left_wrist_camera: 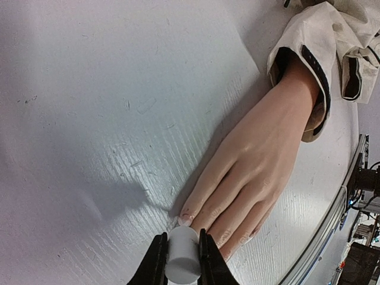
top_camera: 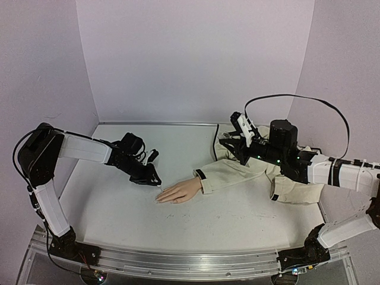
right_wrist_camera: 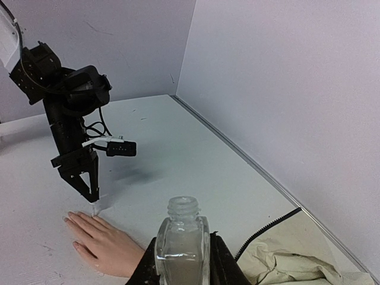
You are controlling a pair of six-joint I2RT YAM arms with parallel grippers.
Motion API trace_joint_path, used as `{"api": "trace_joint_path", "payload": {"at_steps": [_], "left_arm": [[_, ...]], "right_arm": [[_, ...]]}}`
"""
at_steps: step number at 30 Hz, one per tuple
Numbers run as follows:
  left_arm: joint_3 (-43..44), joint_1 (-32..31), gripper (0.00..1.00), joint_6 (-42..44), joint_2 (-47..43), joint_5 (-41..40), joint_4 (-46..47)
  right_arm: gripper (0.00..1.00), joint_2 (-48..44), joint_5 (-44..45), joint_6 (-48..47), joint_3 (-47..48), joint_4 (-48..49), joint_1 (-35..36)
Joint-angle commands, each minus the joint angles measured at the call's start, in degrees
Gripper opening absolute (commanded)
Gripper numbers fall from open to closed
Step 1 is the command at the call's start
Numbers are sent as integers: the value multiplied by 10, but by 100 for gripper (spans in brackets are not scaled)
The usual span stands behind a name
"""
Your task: Paint the nails
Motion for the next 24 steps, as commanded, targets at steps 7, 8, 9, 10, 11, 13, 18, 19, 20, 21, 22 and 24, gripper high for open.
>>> {"api": "trace_joint_path", "payload": {"at_steps": [7, 8, 9, 10, 11, 13, 18, 19, 20, 21, 22, 24], "left_arm": [[5, 1, 0, 3, -11, 11, 14], [5, 1, 0, 3, -12, 11, 14], [3, 1, 0, 2, -13, 11, 14], [1, 1, 0, 2, -14, 11, 14], [1, 1, 0, 2, -16, 10, 14], [-2, 1, 0, 2, -19, 9, 14], [-8, 1, 0, 0, -23, 8, 14], [-9, 1, 0, 0, -23, 8, 14], [-10, 1, 0, 0, -24, 7, 14], [-12, 1, 0, 0, -25, 7, 14], [-12, 1, 0, 0, -26, 6, 14], [-13, 1, 0, 0, -26, 6, 14]], "right_arm": [[0, 0, -9, 8, 29, 41, -2], [0, 0, -10, 8, 29, 41, -2], [0, 0, -11, 8, 29, 41, -2], [0, 0, -11, 8, 29, 41, -2], [0, 0, -11, 8, 29, 41, -2], [0, 0, -11, 8, 29, 41, -2], [0, 1, -13, 9, 29, 41, -2], [0, 1, -13, 9, 29, 41, -2], [0, 1, -14, 9, 29, 41, -2], [0, 1, -14, 9, 29, 41, -2], [0, 0, -13, 9, 29, 41, -2], [0, 0, -14, 9, 29, 41, -2]]}}
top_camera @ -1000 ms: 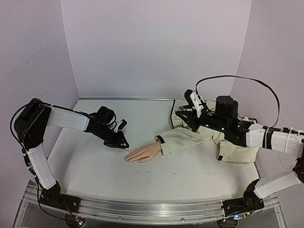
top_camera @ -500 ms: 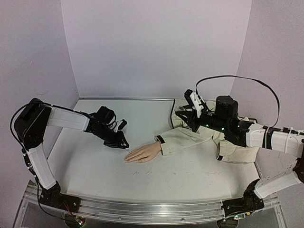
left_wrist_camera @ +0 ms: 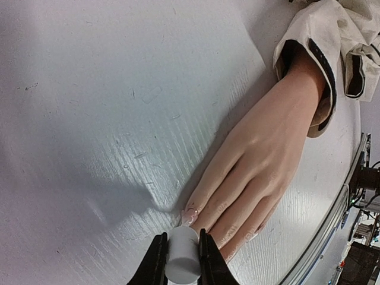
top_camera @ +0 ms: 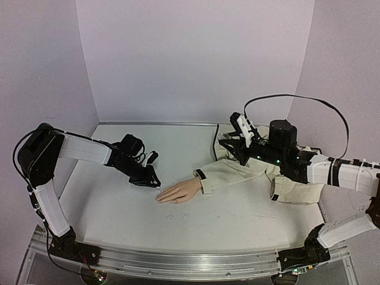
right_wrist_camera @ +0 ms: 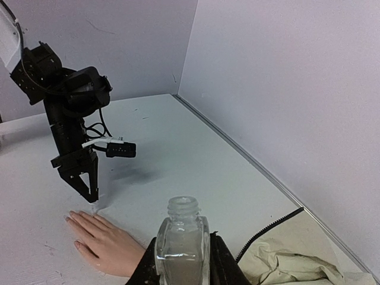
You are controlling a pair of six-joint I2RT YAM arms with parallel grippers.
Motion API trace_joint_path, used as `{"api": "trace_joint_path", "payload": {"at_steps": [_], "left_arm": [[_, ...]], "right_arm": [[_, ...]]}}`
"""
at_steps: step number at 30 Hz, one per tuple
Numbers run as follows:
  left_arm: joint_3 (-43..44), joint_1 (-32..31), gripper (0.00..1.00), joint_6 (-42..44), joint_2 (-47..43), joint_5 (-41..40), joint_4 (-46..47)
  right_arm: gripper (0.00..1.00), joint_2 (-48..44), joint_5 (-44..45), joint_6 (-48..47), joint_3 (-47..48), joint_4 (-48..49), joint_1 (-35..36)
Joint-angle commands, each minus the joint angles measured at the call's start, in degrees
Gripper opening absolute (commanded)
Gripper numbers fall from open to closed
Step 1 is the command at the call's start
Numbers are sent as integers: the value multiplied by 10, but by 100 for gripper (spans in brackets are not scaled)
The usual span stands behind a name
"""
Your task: Paint the nails
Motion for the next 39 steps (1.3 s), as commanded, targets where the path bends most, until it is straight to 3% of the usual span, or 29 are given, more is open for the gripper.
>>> {"api": "trace_joint_path", "payload": {"at_steps": [1, 21, 32, 39], "left_arm": [[-5, 1, 0, 0, -26, 6, 14], [-18, 3, 0, 12, -76, -40, 1], [3, 11, 0, 3, -237, -97, -24], [15, 6, 0, -25, -276, -40, 17]], "right_arm": [[0, -3, -9, 9, 29, 41, -2], [0, -7, -4, 14, 30, 40, -2], [0, -62, 9, 41, 29, 32, -2], [0, -79, -40, 125, 14, 76, -1]]}}
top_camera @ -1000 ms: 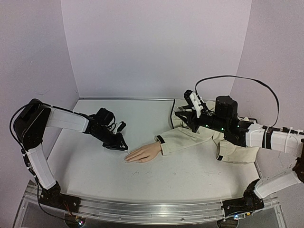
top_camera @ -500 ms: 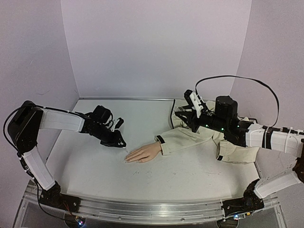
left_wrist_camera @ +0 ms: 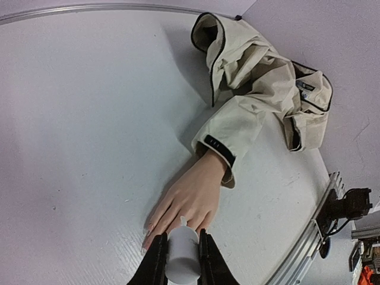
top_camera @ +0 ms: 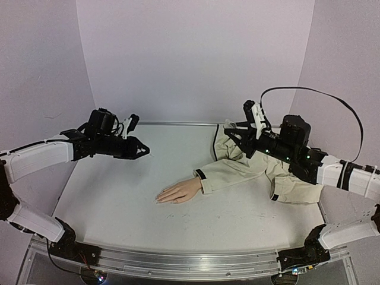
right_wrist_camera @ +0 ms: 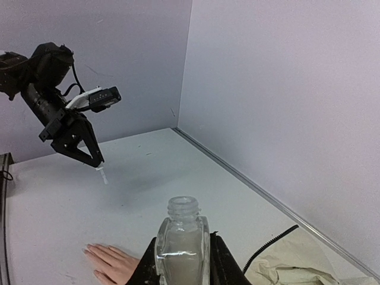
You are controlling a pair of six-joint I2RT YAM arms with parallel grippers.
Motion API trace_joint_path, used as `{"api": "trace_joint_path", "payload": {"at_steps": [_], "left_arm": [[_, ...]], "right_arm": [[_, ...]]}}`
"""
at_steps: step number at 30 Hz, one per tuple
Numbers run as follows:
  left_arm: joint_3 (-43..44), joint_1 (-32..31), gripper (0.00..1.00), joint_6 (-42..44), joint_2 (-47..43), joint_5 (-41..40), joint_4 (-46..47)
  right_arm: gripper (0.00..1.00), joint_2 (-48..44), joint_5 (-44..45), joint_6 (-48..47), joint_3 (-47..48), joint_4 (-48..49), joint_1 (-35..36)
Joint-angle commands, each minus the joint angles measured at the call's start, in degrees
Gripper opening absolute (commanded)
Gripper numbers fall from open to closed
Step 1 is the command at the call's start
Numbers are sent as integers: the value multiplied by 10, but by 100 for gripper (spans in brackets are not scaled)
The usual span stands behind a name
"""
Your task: Paint the nails
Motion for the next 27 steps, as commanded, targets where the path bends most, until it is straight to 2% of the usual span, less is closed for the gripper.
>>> {"api": "trace_joint_path", "payload": {"at_steps": [1, 7, 13, 20, 27], "left_arm": [[32, -7, 0, -18, -14, 47, 30], [46, -68, 0, -30, -33, 60, 30], [71, -128, 0, -34, -30, 38, 30], [107, -141, 0, -25, -46, 40, 14], [122, -142, 0, -16, -81, 37, -6]], "right_arm": [[0, -19, -47, 75, 10, 71, 0], [0, -7, -89, 137, -5, 101, 13], [0, 21, -96, 138, -10, 130, 59], [0, 75, -92, 128, -10, 171, 116], [0, 130, -103, 128, 6, 217, 141]]}}
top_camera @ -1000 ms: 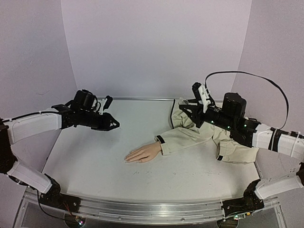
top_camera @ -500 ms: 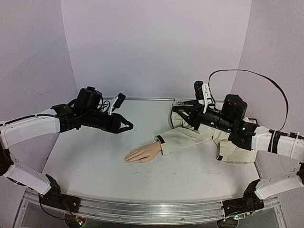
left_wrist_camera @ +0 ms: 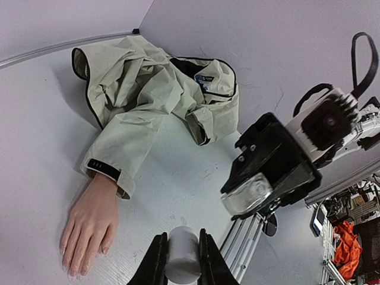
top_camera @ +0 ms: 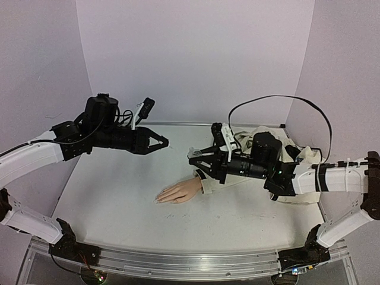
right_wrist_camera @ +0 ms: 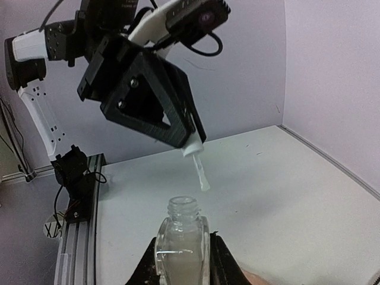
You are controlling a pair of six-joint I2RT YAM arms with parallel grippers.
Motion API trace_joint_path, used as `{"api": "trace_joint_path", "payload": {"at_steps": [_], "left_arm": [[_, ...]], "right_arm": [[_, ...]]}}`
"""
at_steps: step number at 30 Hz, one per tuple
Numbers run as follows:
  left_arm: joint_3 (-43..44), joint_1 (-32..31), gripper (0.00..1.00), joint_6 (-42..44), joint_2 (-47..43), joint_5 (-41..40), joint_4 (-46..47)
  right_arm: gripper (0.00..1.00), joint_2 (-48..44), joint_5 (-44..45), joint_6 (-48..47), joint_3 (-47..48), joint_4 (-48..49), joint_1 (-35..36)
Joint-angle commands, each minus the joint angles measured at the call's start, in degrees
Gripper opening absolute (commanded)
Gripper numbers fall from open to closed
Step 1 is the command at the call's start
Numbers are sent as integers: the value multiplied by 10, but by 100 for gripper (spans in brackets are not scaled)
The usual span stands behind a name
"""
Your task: Paint the nails
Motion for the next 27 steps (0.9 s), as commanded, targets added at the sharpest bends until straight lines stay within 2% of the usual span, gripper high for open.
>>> {"api": "trace_joint_path", "payload": {"at_steps": [1, 9, 27], "left_arm": [[36, -2, 0, 7, -38, -3, 1], [43, -4, 0, 5, -38, 15, -1], [36, -4, 0, 11, -30, 44, -1]], "right_arm": [[0, 25, -20, 1, 24, 89, 12], [0, 75, -25, -5, 63, 84, 20], [0, 106, -9, -19, 85, 96, 30]]}}
